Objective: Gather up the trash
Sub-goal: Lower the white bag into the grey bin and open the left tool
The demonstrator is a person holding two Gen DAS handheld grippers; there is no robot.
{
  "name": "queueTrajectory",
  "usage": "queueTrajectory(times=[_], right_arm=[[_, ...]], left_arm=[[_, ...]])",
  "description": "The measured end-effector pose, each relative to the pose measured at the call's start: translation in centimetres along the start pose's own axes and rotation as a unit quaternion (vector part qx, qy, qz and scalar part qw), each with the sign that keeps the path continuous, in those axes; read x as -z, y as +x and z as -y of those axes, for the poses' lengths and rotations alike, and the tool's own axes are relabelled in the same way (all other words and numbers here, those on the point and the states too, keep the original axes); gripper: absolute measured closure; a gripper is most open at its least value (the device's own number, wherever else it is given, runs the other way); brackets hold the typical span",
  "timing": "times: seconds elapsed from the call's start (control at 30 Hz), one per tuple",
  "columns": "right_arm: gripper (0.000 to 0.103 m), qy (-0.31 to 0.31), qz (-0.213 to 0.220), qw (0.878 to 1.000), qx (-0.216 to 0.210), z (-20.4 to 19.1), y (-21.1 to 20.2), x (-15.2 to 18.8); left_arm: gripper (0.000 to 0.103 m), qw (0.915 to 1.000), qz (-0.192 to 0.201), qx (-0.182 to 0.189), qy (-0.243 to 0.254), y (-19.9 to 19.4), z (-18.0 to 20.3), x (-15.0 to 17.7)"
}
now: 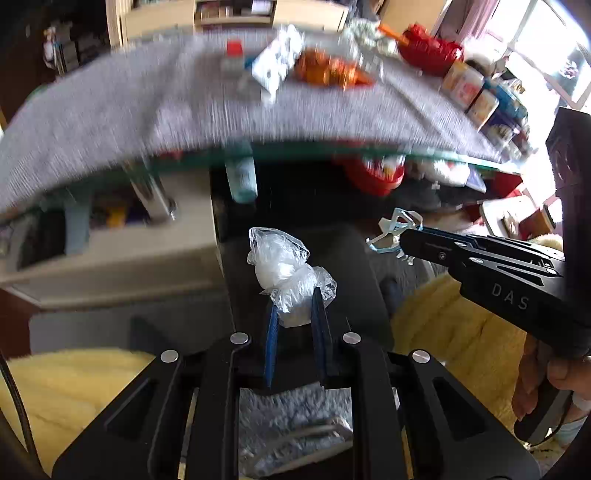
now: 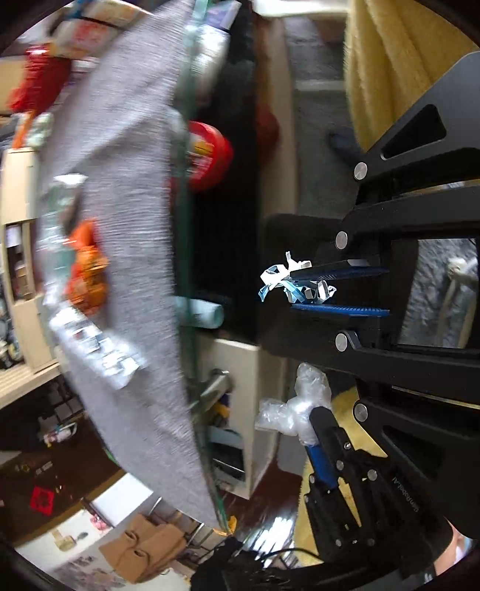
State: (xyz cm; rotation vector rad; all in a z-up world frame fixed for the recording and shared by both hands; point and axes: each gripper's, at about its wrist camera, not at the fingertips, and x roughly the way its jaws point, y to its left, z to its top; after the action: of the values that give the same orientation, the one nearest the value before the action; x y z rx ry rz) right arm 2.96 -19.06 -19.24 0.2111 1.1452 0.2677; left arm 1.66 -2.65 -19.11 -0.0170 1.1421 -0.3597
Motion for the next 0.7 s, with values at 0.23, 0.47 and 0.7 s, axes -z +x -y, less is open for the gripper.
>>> queueTrajectory(times=[0.23, 0.47, 0.7], right_arm=[[0.087, 0.027, -0.042, 0.999, -0.009, 1.1, 3.0, 1.0], [0.065, 0.036, -0.047, 0.998, -0.008, 1.5, 3.5, 0.8], [0.033, 0.047, -0.035, 0.998, 0.000, 2.3, 2.9, 0.4]], left_arm=[[0.087, 0.9986, -0.051, 0.016, -0.006, 3.5, -0.3, 1.3], [0.061, 0.9983, -0.057, 0.006, -0.010, 4.1, -0.4, 1.2], [0.045, 0.9985, -0.055, -0.004, -0.008, 4.1, -0.5, 0.8]])
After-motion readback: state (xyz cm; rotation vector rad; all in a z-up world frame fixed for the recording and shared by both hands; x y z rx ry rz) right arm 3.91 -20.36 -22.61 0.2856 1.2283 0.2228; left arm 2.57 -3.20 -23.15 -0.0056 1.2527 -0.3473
